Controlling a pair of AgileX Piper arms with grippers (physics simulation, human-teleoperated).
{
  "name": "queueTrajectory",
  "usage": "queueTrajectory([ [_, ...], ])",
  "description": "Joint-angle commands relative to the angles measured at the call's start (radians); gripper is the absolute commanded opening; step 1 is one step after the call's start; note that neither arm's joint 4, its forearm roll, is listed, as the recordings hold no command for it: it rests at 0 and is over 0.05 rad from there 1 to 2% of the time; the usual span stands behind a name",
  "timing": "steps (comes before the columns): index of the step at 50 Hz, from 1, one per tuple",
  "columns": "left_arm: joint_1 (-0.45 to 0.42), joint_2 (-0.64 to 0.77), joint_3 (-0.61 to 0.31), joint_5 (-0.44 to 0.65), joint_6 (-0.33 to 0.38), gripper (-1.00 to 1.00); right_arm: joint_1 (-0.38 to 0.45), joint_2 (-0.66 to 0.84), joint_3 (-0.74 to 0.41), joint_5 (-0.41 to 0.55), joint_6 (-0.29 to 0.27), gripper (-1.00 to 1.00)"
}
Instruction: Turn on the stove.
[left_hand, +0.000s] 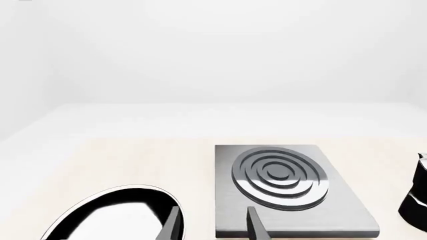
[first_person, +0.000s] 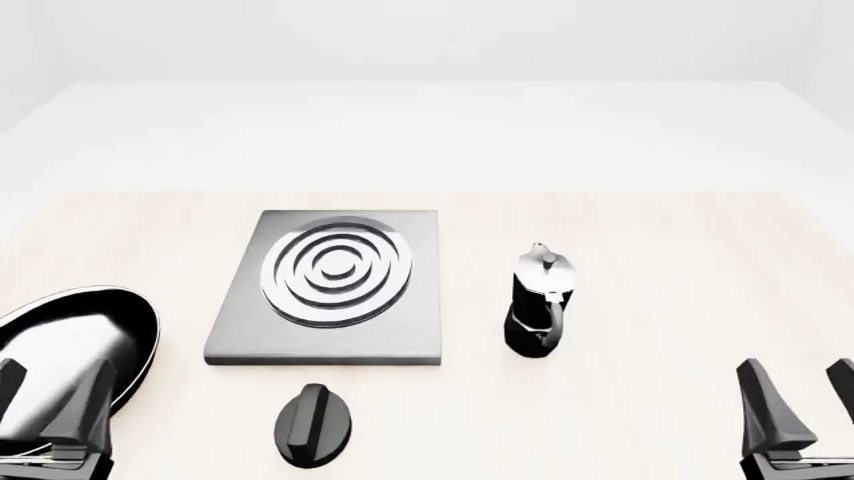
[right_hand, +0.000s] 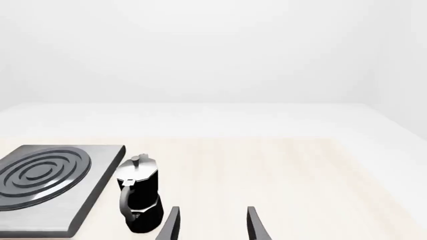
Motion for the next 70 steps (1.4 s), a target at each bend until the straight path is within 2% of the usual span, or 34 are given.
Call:
queueTrajectory([
  [1, 0.008, 0.030, -0.002, -0.013, 0.034, 1.00, 0.008, 0.023, -0.001, -0.014, -0.007, 1.00],
  [4, 0.007, 0.063, -0.003, -0.035, 0.054, 1.00, 0.008, 0.027, 0.000, -0.015, -0.008, 1.00],
  [5, -0.012, 0.126, -0.004, -0.073, 0.098, 1.00, 0.009, 0.028, 0.000, -0.016, -0.005, 1.00],
  [7, -0.018, 0.137, -0.008, -0.086, 0.113, 1.00, 0.010, 0.032, 0.000, -0.018, -0.005, 1.00],
  [9, -0.042, 0.180, -0.023, -0.107, 0.085, 1.00, 0.012, 0.038, 0.000, -0.024, -0.005, 1.00],
  [13, -0.061, 0.328, -0.052, -0.189, 0.087, 1.00, 0.014, 0.042, 0.000, -0.028, -0.009, 1.00],
  [14, -0.078, 0.381, -0.065, -0.204, 0.061, 1.00, 0.013, 0.042, 0.000, -0.028, -0.013, 1.00],
  [15, -0.081, 0.415, -0.068, -0.221, 0.076, 1.00, 0.013, 0.040, 0.000, -0.027, -0.014, 1.00],
  [17, -0.101, 0.452, -0.084, -0.227, 0.049, 1.00, 0.013, 0.045, 0.000, -0.032, -0.018, 1.00],
  [18, -0.117, 0.476, -0.093, -0.228, 0.062, 1.00, 0.012, 0.052, 0.000, -0.038, -0.019, 1.00],
  [30, -0.217, 0.629, -0.197, -0.197, -0.038, 1.00, 0.017, 0.121, 0.000, -0.086, -0.039, 1.00],
  [36, -0.281, 0.759, -0.236, -0.216, -0.135, 1.00, 0.015, 0.152, 0.000, -0.113, -0.037, 1.00],
  [37, -0.283, 0.763, -0.245, -0.214, -0.119, 1.00, 0.014, 0.142, 0.000, -0.105, -0.038, 1.00],
  [46, -0.344, 0.798, -0.325, -0.135, -0.159, 1.00, 0.016, 0.135, 0.000, -0.099, -0.038, 1.00],
  [52, -0.382, 0.822, -0.343, -0.107, -0.166, 1.00, 0.017, 0.135, 0.000, -0.099, -0.034, 1.00],
  [53, -0.397, 0.838, -0.349, -0.100, -0.198, 1.00, 0.019, 0.136, 0.000, -0.099, -0.032, 1.00],
  [54, -0.395, 0.835, -0.351, -0.096, -0.184, 1.00, 0.019, 0.135, 0.000, -0.099, -0.031, 1.00],
  [57, -0.410, 0.844, -0.363, -0.073, -0.203, 1.00, 0.020, 0.135, 0.000, -0.098, -0.028, 1.00],
  [61, -0.441, 0.864, -0.377, -0.040, -0.258, 1.00, 0.020, 0.128, 0.001, -0.095, -0.024, 1.00],
  [64, -0.451, 0.865, -0.381, -0.028, -0.272, 1.00, 0.021, 0.129, 0.001, -0.096, -0.024, 1.00],
  [65, -0.479, 0.879, -0.365, 0.003, -0.286, 1.00, 0.021, 0.130, 0.000, -0.096, -0.017, 1.00],
  [70, -0.483, 0.885, -0.365, 0.009, -0.311, 1.00, 0.019, 0.125, 0.000, -0.095, -0.015, 1.00],
])
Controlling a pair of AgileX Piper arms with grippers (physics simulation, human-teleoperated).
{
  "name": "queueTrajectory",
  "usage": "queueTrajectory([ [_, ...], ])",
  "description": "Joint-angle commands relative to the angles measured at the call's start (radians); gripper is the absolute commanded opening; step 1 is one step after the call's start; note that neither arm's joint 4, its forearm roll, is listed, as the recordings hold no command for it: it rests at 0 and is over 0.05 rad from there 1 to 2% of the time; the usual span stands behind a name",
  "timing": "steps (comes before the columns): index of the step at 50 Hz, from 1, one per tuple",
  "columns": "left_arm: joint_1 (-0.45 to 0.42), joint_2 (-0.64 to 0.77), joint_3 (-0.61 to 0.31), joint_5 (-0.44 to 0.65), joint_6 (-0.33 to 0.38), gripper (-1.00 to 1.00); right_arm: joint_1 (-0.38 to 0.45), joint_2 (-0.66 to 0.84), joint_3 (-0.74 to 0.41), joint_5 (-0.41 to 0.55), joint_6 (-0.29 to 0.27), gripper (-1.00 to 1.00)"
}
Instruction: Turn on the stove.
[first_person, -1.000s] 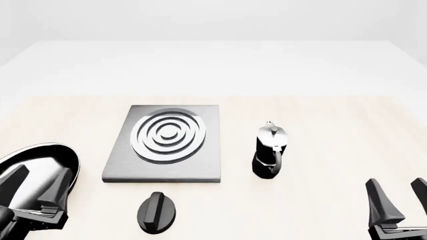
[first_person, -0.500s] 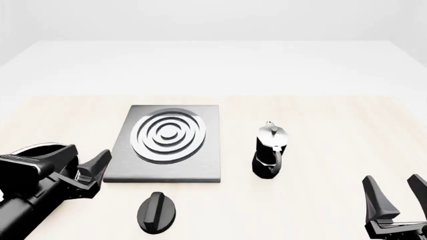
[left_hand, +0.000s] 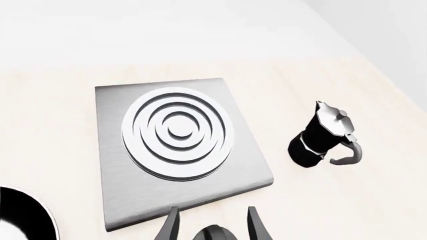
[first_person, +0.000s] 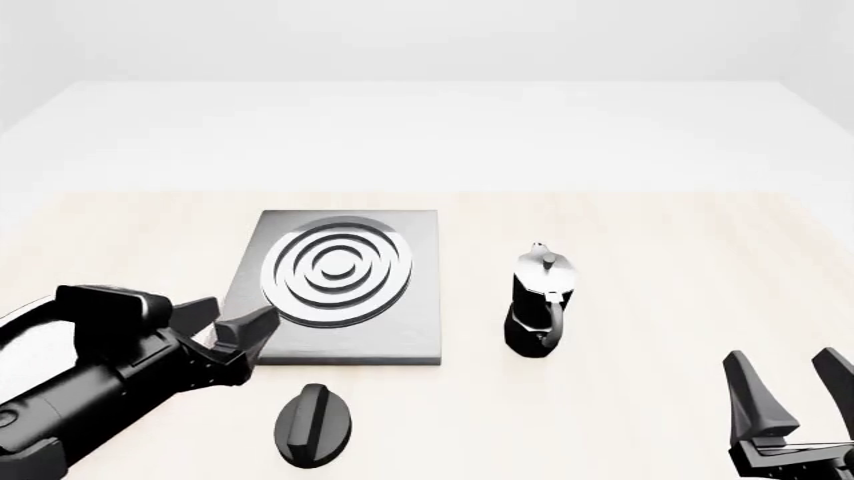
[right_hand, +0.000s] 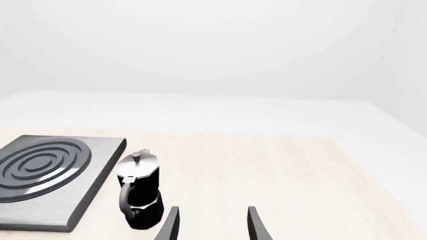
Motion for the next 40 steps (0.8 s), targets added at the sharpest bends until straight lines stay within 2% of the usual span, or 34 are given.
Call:
queueTrajectory([
  [1, -0.062, 0.040, -0.012, 0.060, -0.087, 1.00, 0.001, 0.002, 0.000, -0.003, 0.012, 1.00],
  [4, -0.062, 0.043, -0.013, 0.064, -0.097, 1.00, 0.001, 0.002, 0.001, -0.005, 0.014, 1.00],
  [6, -0.072, 0.058, -0.007, 0.062, -0.128, 1.00, 0.001, 0.003, 0.001, -0.006, 0.014, 1.00],
  [16, -0.076, 0.049, -0.002, 0.076, -0.131, 1.00, 0.002, 0.009, 0.001, -0.010, 0.018, 1.00],
  [40, -0.038, 0.109, 0.040, 0.014, -0.131, 1.00, 0.001, -0.020, 0.000, 0.012, 0.028, 1.00],
])
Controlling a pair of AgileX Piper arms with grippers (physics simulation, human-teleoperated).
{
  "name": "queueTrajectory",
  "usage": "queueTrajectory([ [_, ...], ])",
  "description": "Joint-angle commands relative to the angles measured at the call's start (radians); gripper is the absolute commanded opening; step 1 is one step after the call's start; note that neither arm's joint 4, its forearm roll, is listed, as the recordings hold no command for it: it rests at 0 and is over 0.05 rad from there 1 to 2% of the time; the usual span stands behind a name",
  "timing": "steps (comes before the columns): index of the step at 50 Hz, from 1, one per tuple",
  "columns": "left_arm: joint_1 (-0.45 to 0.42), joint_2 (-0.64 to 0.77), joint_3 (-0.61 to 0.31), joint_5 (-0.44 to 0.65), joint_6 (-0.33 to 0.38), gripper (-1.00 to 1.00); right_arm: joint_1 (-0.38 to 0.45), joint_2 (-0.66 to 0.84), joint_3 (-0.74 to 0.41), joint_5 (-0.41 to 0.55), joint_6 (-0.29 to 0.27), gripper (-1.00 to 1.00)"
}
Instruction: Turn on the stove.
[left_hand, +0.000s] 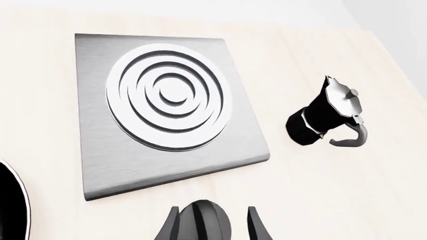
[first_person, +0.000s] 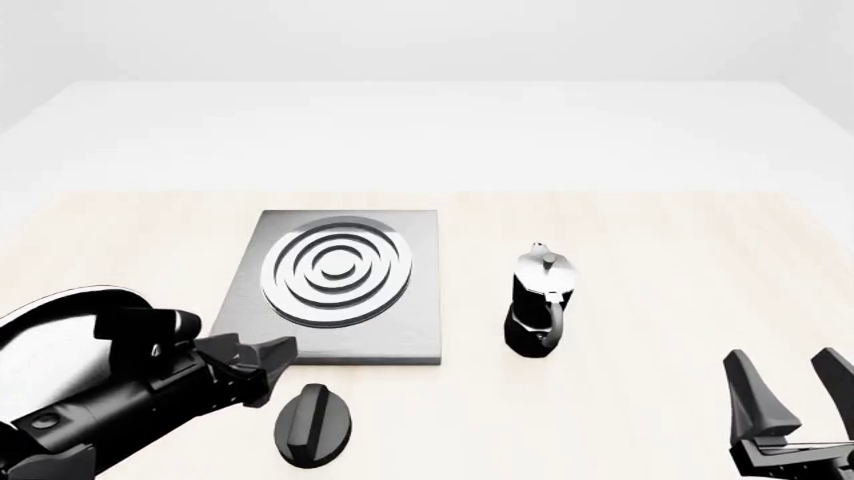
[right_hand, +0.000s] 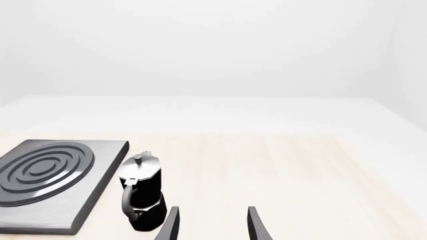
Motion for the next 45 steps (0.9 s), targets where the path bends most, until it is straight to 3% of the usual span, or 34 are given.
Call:
queueTrajectory([
  [1, 0.019, 0.032, 0.023, -0.034, -0.008, 1.00, -0.001, -0.021, -0.001, 0.016, 0.003, 1.00],
  [28, -0.007, 0.136, 0.082, -0.170, -0.060, 1.00, -0.002, -0.018, 0.000, 0.014, 0.011, 1.00],
  [32, -0.005, 0.169, 0.099, -0.213, -0.072, 1.00, -0.002, -0.009, 0.000, 0.006, 0.015, 1.00],
  [34, -0.004, 0.263, 0.119, -0.314, -0.073, 1.00, 0.000, 0.003, -0.001, -0.001, 0.017, 1.00],
  [45, -0.005, 0.336, 0.133, -0.390, -0.070, 1.00, -0.002, -0.006, 0.000, 0.004, 0.014, 1.00],
])
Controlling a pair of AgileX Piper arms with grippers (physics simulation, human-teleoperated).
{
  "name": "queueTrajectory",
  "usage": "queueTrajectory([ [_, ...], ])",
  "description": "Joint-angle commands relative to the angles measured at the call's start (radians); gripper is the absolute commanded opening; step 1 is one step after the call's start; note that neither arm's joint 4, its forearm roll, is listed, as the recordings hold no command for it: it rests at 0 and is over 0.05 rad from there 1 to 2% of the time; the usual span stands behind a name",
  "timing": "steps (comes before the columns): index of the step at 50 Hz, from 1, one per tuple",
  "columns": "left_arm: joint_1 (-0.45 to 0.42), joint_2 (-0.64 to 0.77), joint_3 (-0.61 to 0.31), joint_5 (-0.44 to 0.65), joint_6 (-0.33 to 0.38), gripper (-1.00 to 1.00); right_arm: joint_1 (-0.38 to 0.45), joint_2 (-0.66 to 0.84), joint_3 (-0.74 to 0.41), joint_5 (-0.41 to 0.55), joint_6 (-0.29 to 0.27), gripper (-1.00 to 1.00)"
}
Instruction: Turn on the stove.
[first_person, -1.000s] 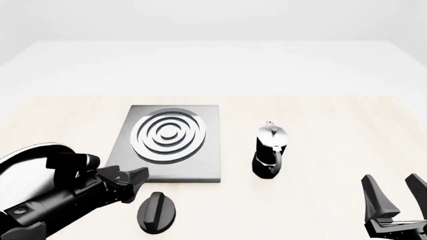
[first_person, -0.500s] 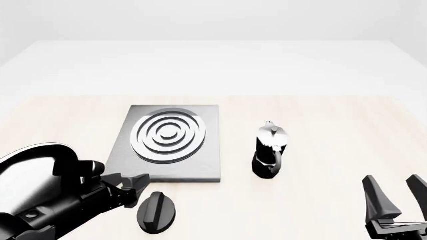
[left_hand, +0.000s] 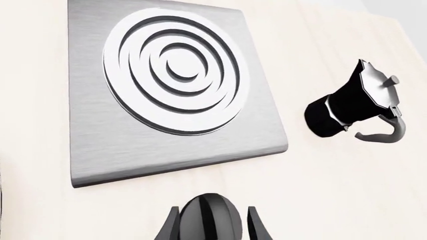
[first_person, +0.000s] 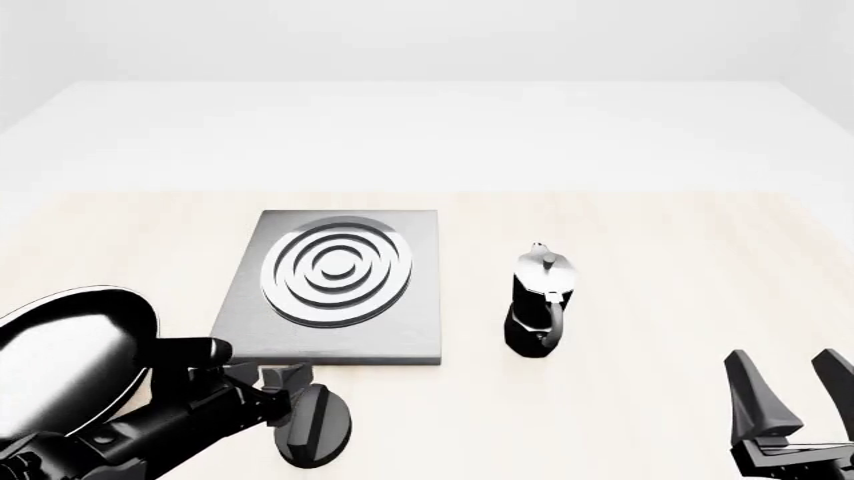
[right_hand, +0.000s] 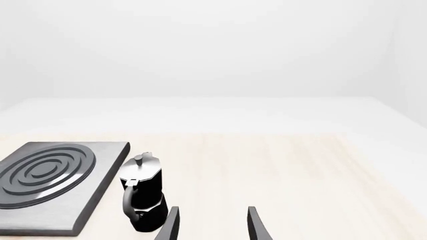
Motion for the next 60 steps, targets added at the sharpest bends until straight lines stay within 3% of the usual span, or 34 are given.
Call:
queueTrajectory([
  [1, -0.002, 0.091, 0.023, -0.099, -0.007, 1.00, 0.000, 0.001, 0.000, -0.001, 0.001, 1.00],
  [18, -0.014, 0.153, 0.023, -0.152, -0.043, 1.00, 0.000, 0.006, 0.000, -0.005, 0.006, 1.00],
  [22, -0.017, 0.253, 0.024, -0.237, -0.094, 1.00, 0.003, 0.031, 0.000, -0.024, 0.011, 1.00],
  [29, -0.025, 0.294, 0.025, -0.275, -0.114, 1.00, 0.004, 0.036, -0.001, -0.026, 0.012, 1.00],
  [60, -0.031, 0.488, 0.022, -0.415, -0.154, 1.00, 0.002, 0.032, -0.001, -0.022, 0.023, 1.00],
])
